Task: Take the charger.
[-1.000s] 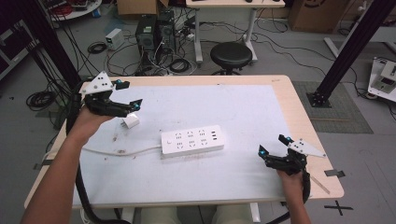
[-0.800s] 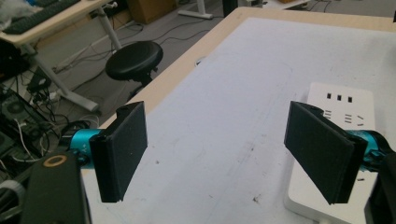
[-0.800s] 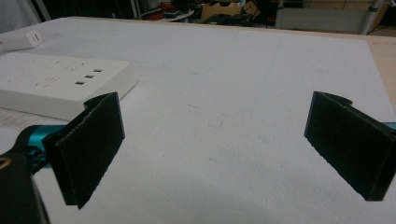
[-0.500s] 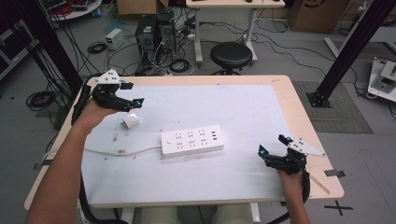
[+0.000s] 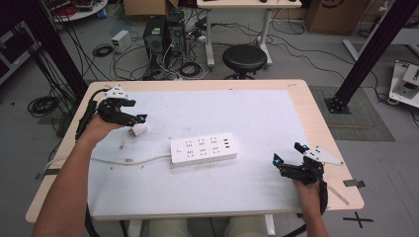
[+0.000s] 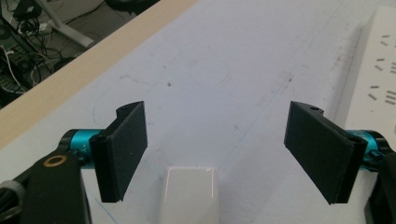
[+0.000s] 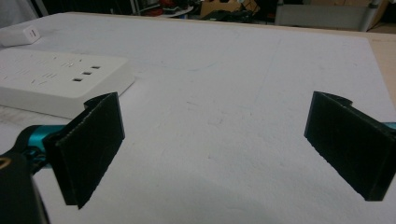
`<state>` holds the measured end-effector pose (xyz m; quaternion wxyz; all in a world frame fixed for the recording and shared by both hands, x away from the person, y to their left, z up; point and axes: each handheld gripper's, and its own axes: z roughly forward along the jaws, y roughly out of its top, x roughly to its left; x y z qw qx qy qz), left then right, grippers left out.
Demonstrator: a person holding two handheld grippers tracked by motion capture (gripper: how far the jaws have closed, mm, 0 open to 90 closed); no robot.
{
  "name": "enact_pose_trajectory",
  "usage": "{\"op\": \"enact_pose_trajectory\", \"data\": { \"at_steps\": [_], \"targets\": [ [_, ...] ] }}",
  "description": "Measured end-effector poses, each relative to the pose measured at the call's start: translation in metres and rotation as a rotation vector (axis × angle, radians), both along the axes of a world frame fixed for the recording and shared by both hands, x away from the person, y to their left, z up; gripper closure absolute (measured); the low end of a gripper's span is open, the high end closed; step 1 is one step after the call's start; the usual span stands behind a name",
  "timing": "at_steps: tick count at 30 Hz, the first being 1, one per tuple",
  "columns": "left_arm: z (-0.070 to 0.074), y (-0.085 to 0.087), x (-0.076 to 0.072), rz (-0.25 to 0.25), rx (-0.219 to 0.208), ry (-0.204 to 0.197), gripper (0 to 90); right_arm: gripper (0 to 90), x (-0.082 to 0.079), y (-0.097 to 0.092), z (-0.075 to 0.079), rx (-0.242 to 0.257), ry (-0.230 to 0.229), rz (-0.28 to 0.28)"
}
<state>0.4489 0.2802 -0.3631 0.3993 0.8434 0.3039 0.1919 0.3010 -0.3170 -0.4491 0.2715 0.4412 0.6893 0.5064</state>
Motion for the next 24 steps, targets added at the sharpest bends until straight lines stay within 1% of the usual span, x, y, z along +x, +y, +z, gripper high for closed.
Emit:
{"op": "enact_pose_trajectory", "data": {
  "at_steps": [1,2,6,8,11,14,15,16,17,19,20,23,24],
  "targets": [
    [-0.003,0.001,0.001,0.002,0.012,0.011,21.4,4.9,0.000,0.000,0.000,0.000,0.000,0.000],
    [-0.006,0.001,0.001,0.005,0.009,0.016,21.4,4.9,0.000,0.000,0.000,0.000,0.001,-0.001],
    [-0.016,0.004,0.003,0.019,0.022,0.052,21.4,4.9,0.000,0.000,0.000,0.000,0.003,-0.001],
    [-0.021,0.005,0.003,0.027,0.045,0.051,21.4,4.9,0.000,0.000,0.000,-0.001,0.003,-0.002],
    [-0.028,0.005,0.003,0.036,0.056,0.060,21.4,4.9,0.000,0.000,0.000,-0.001,0.004,-0.002],
    [-0.034,0.006,0.003,0.047,0.065,0.078,21.4,4.9,0.000,0.000,0.000,0.002,0.012,0.000],
    [-0.035,0.006,0.004,0.047,0.074,0.086,21.4,4.9,0.000,0.000,0.000,0.001,0.013,0.001],
    [-0.037,0.007,0.004,0.057,0.083,0.091,21.4,4.9,0.000,0.000,0.000,0.001,0.013,0.001],
    [-0.038,0.007,0.005,0.058,0.084,0.098,21.4,4.9,0.000,0.000,0.000,0.002,0.011,0.000],
    [-0.041,0.008,0.006,0.068,0.094,0.104,21.4,4.9,0.000,0.000,0.000,0.001,0.011,-0.001],
    [-0.043,0.008,0.007,0.065,0.097,0.114,21.4,4.9,0.000,0.000,0.000,0.001,0.011,-0.001],
    [-0.045,0.008,0.008,0.067,0.105,0.121,21.4,4.9,0.000,0.001,0.000,0.004,0.014,-0.004],
    [-0.048,0.007,0.009,0.063,0.114,0.127,21.4,4.9,0.000,0.001,0.000,0.004,0.014,-0.005]
  ]
}}
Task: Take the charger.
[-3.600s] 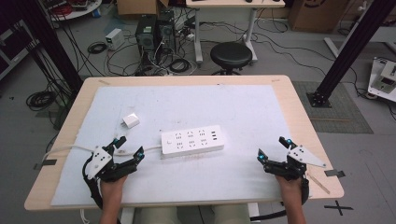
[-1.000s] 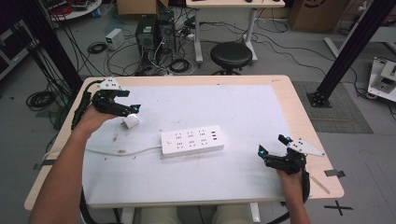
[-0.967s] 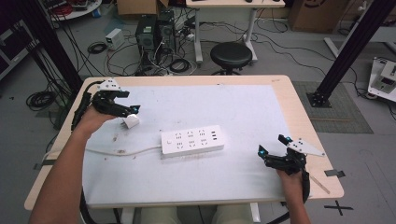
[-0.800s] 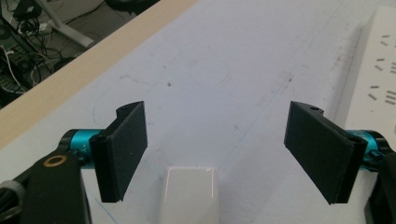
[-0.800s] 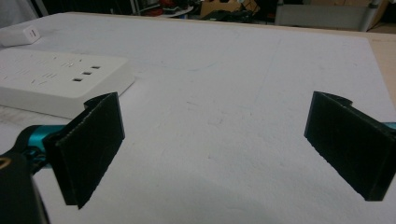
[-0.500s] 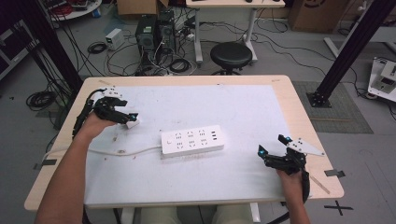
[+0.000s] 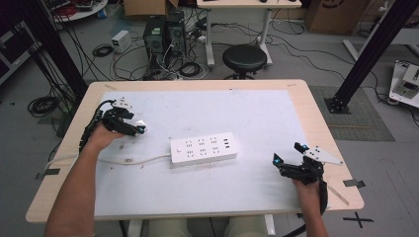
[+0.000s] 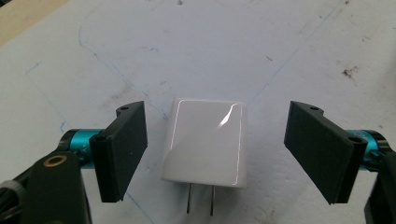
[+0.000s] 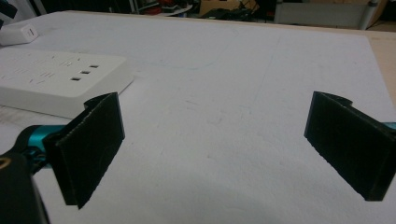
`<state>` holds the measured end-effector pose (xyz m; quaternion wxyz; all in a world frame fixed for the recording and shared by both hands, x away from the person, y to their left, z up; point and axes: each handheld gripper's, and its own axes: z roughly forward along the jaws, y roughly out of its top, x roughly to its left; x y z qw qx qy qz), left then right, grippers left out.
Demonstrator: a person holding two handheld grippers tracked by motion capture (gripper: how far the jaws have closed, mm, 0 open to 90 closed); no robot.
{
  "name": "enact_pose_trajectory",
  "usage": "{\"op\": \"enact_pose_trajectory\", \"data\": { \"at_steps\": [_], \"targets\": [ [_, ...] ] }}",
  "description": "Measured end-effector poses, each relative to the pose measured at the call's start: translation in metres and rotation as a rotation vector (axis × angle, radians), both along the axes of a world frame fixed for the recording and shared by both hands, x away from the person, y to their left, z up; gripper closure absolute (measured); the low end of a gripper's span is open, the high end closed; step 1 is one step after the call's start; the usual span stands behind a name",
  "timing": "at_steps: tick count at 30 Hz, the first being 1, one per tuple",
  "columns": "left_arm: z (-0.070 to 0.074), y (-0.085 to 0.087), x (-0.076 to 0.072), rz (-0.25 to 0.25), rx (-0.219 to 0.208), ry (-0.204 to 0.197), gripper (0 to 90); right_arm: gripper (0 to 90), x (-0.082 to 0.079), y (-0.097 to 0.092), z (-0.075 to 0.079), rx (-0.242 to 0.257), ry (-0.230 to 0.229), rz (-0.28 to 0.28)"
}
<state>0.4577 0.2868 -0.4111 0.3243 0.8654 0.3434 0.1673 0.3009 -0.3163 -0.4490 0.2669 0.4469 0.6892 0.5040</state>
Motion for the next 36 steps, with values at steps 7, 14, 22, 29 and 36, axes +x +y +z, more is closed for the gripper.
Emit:
{"op": "enact_pose_trajectory", "data": {
  "at_steps": [7,14,22,29,36],
  "targets": [
    [-0.008,-0.003,0.004,0.010,0.016,0.019,21.4,4.9,0.000,0.000,0.000,0.001,0.001,0.001],
    [-0.015,-0.002,0.006,0.027,0.026,0.049,22.7,4.9,0.000,0.000,0.000,0.002,0.001,0.001],
    [-0.015,0.001,0.007,0.024,0.023,0.054,30.4,4.9,0.000,0.000,0.000,-0.005,-0.009,0.001],
    [-0.017,0.002,0.007,0.030,0.024,0.057,31.4,4.9,0.000,0.000,0.000,0.000,0.000,0.000],
    [-0.020,0.000,0.009,0.020,0.033,0.066,35.1,4.9,0.000,0.000,0.000,-0.002,0.000,0.001]
  ]
}}
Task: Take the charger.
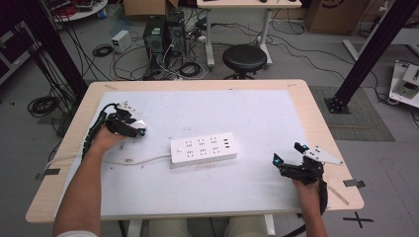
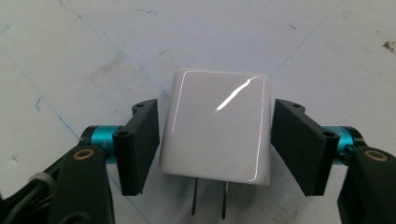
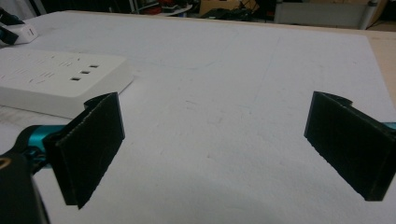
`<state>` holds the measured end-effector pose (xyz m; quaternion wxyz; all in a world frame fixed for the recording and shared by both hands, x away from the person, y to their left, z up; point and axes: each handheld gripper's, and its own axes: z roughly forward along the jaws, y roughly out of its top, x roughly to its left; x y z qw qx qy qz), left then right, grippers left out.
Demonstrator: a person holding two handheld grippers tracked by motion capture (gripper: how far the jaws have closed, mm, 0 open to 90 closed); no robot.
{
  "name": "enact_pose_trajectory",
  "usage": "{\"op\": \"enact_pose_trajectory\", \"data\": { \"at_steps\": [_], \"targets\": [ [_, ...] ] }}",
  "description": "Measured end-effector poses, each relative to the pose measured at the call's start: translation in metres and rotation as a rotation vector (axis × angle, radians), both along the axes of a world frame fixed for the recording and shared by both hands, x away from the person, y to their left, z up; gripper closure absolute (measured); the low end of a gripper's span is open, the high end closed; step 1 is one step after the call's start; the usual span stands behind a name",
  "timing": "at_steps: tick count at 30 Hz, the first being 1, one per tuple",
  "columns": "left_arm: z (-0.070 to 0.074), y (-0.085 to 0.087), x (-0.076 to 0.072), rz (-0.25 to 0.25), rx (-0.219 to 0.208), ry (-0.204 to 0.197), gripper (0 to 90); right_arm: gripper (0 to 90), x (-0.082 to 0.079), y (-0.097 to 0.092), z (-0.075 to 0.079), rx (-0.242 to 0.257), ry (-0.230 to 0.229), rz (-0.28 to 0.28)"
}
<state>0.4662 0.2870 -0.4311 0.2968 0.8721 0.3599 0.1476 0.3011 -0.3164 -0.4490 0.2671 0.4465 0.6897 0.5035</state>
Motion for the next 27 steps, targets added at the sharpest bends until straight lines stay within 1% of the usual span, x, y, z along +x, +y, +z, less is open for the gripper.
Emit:
{"op": "enact_pose_trajectory", "data": {
  "at_steps": [2,6,7,8,11,14,16,18,19,20,21,22,24,25,27],
  "targets": [
    [-0.001,-0.001,0.000,0.003,0.009,-0.008,38.3,4.9,0.001,0.000,0.000,-0.002,-0.004,0.001],
    [-0.001,-0.001,0.000,0.001,0.012,-0.006,38.9,4.9,0.000,0.000,0.000,0.002,0.002,-0.001],
    [-0.001,-0.001,0.000,-0.002,0.012,-0.005,39.6,4.9,0.000,0.000,0.000,0.000,-0.003,0.000],
    [0.000,-0.001,0.000,-0.006,0.015,-0.004,41.3,4.9,0.000,0.000,0.000,0.003,0.002,-0.002],
    [0.000,-0.001,0.000,-0.005,0.020,-0.005,42.0,4.9,0.000,0.000,0.000,0.002,0.002,-0.003],
    [0.000,-0.002,-0.001,0.000,0.017,-0.011,42.1,4.9,0.000,0.000,0.000,0.003,0.000,-0.002],
    [0.002,-0.001,-0.002,0.007,0.003,-0.016,42.4,4.9,0.000,0.000,0.000,0.000,-0.007,-0.002],
    [0.003,0.000,-0.003,0.007,0.001,-0.020,42.4,4.9,0.000,0.000,0.000,0.002,0.001,-0.002],
    [0.007,0.002,-0.006,0.017,-0.022,-0.033,42.4,4.9,0.000,0.000,0.000,0.001,-0.001,-0.001],
    [0.010,0.004,-0.009,0.029,-0.038,-0.049,42.4,4.9,0.000,0.000,0.000,0.005,0.001,-0.001],
    [0.011,0.005,-0.011,0.033,-0.049,-0.058,42.5,4.9,0.000,0.000,0.000,0.002,0.001,-0.001],
    [0.013,0.007,-0.013,0.043,-0.068,-0.067,42.4,4.9,0.000,0.000,0.000,0.003,0.000,0.000],
    [0.018,0.010,-0.019,0.052,-0.086,-0.090,42.4,4.9,0.000,0.000,0.000,0.002,0.000,0.000],
    [0.019,0.011,-0.022,0.058,-0.098,-0.099,42.5,4.9,0.000,0.000,0.000,-0.003,-0.008,0.002],
    [0.024,0.014,-0.030,0.073,-0.126,-0.122,42.5,4.9,0.000,0.000,0.000,-0.003,-0.004,-0.001]
  ]
}}
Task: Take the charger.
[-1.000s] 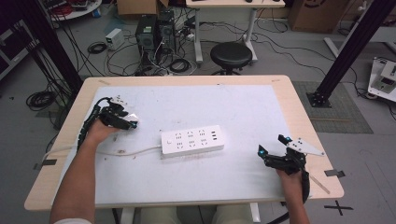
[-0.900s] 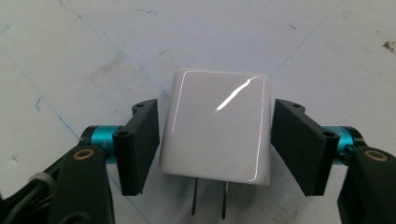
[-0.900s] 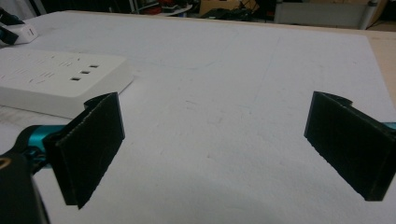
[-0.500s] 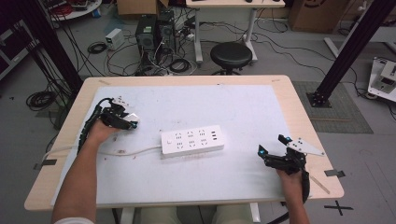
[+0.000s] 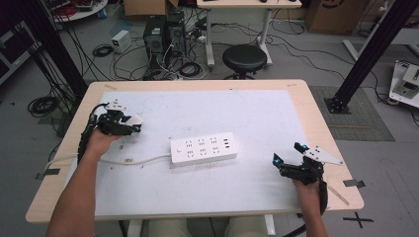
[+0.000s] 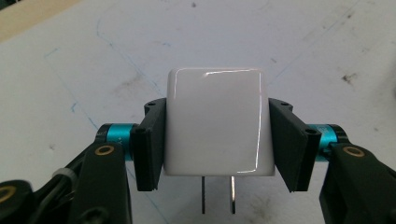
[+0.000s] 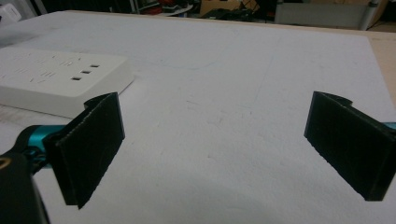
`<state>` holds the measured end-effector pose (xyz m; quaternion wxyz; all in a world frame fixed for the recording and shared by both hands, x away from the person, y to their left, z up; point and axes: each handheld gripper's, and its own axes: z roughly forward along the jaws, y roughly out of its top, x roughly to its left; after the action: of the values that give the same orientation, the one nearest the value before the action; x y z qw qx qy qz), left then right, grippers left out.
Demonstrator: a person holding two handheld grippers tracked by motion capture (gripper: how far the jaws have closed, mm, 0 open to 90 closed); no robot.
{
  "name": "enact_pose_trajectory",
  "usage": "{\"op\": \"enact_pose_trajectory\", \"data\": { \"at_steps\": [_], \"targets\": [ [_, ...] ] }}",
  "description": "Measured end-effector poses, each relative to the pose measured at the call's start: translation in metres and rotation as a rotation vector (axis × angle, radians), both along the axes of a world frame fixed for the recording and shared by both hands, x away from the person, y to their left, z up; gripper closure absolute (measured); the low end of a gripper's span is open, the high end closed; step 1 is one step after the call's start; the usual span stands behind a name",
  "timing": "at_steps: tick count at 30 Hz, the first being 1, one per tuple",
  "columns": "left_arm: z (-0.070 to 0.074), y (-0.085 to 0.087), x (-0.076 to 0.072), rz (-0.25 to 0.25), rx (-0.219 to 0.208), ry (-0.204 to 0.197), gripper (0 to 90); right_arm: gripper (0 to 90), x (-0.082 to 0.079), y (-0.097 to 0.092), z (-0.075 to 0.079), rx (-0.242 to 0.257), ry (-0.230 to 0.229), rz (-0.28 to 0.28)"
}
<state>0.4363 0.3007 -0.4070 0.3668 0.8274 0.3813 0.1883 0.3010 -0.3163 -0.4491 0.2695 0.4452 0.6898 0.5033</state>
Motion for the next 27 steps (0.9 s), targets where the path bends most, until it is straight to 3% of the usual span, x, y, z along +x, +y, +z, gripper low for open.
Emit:
{"op": "enact_pose_trajectory", "data": {
  "at_steps": [2,8,10,15,18,27],
  "targets": [
    [0.004,0.001,-0.006,0.011,-0.010,-0.012,42.5,4.9,0.000,0.000,0.000,0.000,0.000,0.001],
    [0.013,0.003,-0.031,0.049,-0.103,-0.064,42.5,4.9,0.000,0.000,0.000,-0.007,-0.011,0.009],
    [0.014,0.001,-0.041,0.059,-0.147,-0.088,42.5,4.9,0.000,0.000,0.000,-0.003,-0.008,0.007],
    [0.017,-0.005,-0.057,0.064,-0.187,-0.125,42.5,4.9,0.000,0.000,0.000,-0.004,-0.005,0.012],
    [0.021,-0.011,-0.072,0.085,-0.247,-0.146,42.5,4.9,0.000,0.000,0.000,-0.004,-0.005,0.015],
    [0.027,-0.032,-0.105,0.069,-0.319,-0.250,42.4,4.9,0.000,0.000,0.000,-0.003,0.002,0.022]
  ]
}}
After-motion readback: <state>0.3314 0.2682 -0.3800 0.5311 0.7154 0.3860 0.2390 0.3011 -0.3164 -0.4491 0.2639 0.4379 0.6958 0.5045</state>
